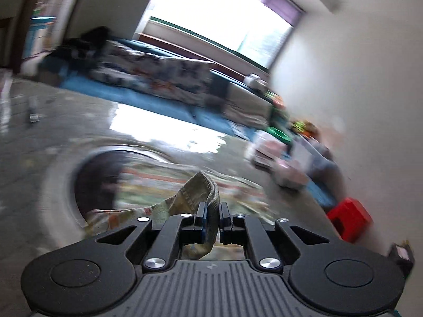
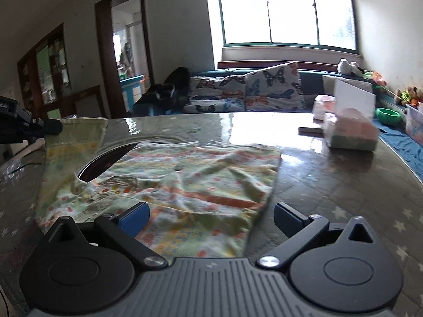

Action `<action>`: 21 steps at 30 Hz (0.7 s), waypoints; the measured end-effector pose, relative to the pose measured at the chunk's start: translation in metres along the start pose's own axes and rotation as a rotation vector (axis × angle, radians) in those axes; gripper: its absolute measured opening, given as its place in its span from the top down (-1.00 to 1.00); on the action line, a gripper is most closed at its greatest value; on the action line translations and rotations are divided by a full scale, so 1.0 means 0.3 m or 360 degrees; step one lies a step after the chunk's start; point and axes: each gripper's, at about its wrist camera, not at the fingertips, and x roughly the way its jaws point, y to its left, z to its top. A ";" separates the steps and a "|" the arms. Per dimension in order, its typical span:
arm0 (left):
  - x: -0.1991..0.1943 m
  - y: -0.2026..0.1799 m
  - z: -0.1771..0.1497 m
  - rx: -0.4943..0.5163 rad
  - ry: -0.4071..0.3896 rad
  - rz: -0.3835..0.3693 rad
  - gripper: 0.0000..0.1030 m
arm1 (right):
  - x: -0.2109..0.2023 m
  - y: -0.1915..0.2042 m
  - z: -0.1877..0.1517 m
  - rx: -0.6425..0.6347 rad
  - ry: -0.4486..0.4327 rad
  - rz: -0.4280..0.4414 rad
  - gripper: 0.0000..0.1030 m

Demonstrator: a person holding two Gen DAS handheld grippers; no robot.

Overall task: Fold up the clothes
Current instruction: 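Fold the held sleeve across the shirt body with the left gripper, release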

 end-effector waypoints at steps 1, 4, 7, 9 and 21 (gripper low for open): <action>0.020 -0.031 -0.008 0.0020 0.0023 -0.0031 0.83 | -0.005 -0.010 -0.005 0.0011 -0.0003 -0.0007 -0.97; 0.076 -0.106 -0.036 0.0080 0.0086 -0.0106 0.82 | -0.018 -0.045 -0.020 0.0051 -0.0011 -0.0029 -0.97; 0.128 -0.146 -0.069 0.0134 0.0158 -0.0144 0.82 | -0.027 -0.071 -0.034 0.0077 -0.0011 -0.0054 -0.97; 0.151 -0.160 -0.093 0.0160 0.0200 -0.0158 0.82 | -0.030 -0.083 -0.040 0.0089 -0.0008 -0.0067 -0.97; 0.196 -0.152 -0.177 0.0248 0.0336 -0.0189 0.13 | -0.028 -0.064 -0.008 0.0061 -0.0013 -0.0085 -0.97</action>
